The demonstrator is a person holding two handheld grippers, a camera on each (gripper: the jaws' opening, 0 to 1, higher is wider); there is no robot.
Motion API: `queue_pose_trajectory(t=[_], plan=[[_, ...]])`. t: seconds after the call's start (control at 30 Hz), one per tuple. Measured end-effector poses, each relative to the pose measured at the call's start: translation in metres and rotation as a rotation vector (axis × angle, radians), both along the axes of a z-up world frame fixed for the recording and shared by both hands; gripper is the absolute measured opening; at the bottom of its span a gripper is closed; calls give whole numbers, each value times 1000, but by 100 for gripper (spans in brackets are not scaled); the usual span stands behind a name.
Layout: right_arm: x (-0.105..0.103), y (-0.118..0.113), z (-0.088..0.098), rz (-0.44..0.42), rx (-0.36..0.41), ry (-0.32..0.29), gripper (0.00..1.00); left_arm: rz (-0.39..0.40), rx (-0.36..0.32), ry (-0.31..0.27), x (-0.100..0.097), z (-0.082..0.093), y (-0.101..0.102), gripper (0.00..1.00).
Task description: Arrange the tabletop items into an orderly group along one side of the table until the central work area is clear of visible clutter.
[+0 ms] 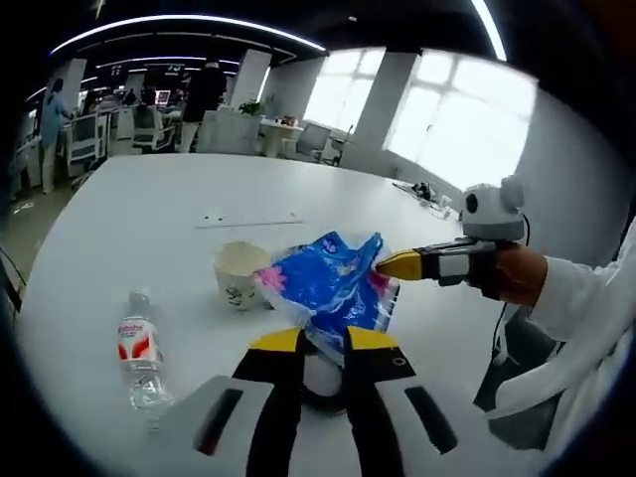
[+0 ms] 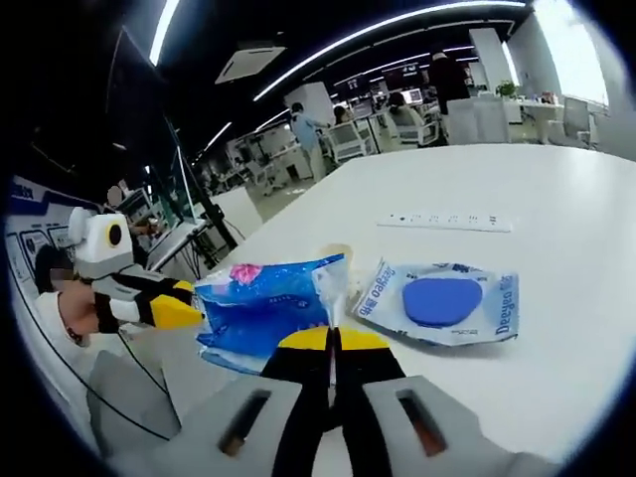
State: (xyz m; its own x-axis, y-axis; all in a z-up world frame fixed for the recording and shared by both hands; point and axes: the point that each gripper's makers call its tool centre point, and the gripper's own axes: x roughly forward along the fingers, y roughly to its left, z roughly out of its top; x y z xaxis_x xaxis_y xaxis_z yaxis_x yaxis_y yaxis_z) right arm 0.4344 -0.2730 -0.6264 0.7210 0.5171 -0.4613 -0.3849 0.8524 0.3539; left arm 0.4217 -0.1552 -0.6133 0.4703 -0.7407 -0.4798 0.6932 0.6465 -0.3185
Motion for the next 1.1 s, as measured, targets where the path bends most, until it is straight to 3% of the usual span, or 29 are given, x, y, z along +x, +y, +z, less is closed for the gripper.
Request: queue_pose_trajectory(t=[0.4, 0.7, 1.1], plan=[[-13, -43, 9, -101, 5, -18, 0, -86, 5, 3, -2, 4, -42, 0], [-16, -82, 20, -182, 2, -41, 0, -164, -8, -16, 3, 18, -84, 0], [-16, -157, 24, -296, -35, -59, 0, -237, 4, -13, 18, 21, -160, 0]])
